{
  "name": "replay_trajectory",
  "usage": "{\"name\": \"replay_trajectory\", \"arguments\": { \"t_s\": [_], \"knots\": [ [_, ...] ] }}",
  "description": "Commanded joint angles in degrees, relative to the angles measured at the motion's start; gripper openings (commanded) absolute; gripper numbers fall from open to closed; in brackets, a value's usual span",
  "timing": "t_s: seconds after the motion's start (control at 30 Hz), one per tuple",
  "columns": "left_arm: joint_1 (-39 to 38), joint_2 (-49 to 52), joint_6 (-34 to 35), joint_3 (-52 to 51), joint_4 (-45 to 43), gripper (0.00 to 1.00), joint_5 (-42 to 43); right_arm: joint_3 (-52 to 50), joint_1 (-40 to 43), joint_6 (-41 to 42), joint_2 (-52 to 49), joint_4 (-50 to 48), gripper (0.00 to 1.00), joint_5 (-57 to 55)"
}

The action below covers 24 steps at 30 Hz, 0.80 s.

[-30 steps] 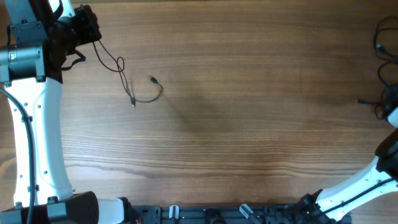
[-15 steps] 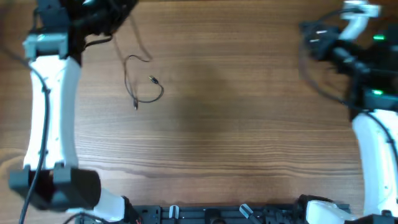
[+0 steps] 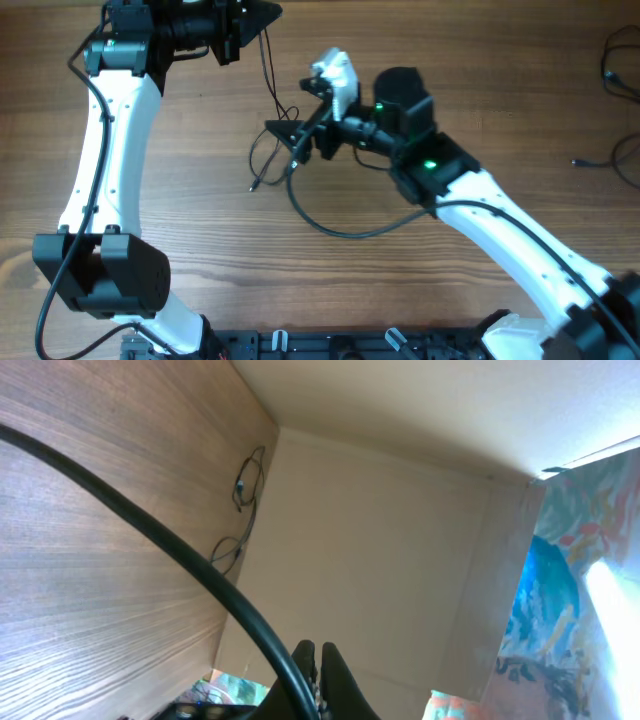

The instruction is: Untangle cables

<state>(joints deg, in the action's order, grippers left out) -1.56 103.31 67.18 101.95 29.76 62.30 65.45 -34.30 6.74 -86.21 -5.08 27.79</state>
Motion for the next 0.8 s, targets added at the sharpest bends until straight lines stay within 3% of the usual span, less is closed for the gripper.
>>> {"name": "replay_trajectory", "arguments": {
  "t_s": [0.0,0.03,0.07,0.1,0.13,0.17,0.2,0.23,0.27,0.37,0.43,0.47,0.53,0.67,0.77],
  "knots": [
    [-0.94,-0.17,0.61,0.37,0.79,0.04,1.33,-0.31,-0.87,-2.19,-5.27,-6.14,0.98,-2.75],
    [-1.27,-0.17,0.61,0.39,0.87,0.04,1.33,-0.31,-0.87,-1.88,-6.58,-8.02,0.73,-2.71],
    [-1.51,-0.17,0.61,0.39,0.85,0.04,1.31,-0.31,-0.87,-1.38,-7.58,-9.09,0.04,-2.97],
    [-1.6,-0.17,0.11,0.37,0.83,0.04,1.31,-0.31,-0.87,0.76,-7.82,-8.83,0.04,-5.92],
    [-1.6,-0.17,-3.96,0.39,-0.02,0.38,1.29,-0.31,-0.87,2.67,-7.41,-8.61,0.04,-9.33],
    [-1.6,-0.17,-11.87,0.39,-2.23,1.0,1.36,-0.2,-0.7,2.91,-6.03,-7.58,0.04,-13.4],
    [-1.6,-0.17,-18.47,0.39,-3.08,0.99,2.01,0.39,-0.37,2.86,-4.07,-4.28,0.04,-16.81],
    [-1.22,-0.57,-29.7,0.57,-5.07,0.99,2.51,2.08,0.44,2.86,-1.16,1.68,0.04,-22.12],
    [-0.7,-1.68,-40.0,0.94,-4.39,0.99,-2.8,4.22,1.62,2.86,2.45,8.02,0.04,-29.66],
    [-2.43,-7.32,-56.83,1.09,1.05,0.99,-40.26,11.87,4.46,0.17,12.13,20.55,0.04,-48.41],
    [-5.97,-9.66,-64.48,1.09,1.79,1.0,-59.89,18.32,6.8,-2.8,16.74,25.77,0.04,-56.37],
    [-7.69,-10.34,-65.96,1.09,1.81,1.0,-68.11,21.44,8.52,-4.66,18.38,27.19,0.04,-58.99],
    [-10.16,-10.67,-65.99,1.09,2.62,1.0,-75.52,26.29,13.22,-10.73,21.79,26.82,0.04,-65.61],
    [-11.74,-10.62,-66.77,1.09,6.16,1.0,-75.21,29.7,24.98,-23.32,25.94,23.54,0.04,-70.42],
    [-11.72,-10.71,-66.77,1.09,7.28,1.0,-71.69,29.68,38.53,-21.97,26.12,27.08,0.04,-70.47]
  ]
}}
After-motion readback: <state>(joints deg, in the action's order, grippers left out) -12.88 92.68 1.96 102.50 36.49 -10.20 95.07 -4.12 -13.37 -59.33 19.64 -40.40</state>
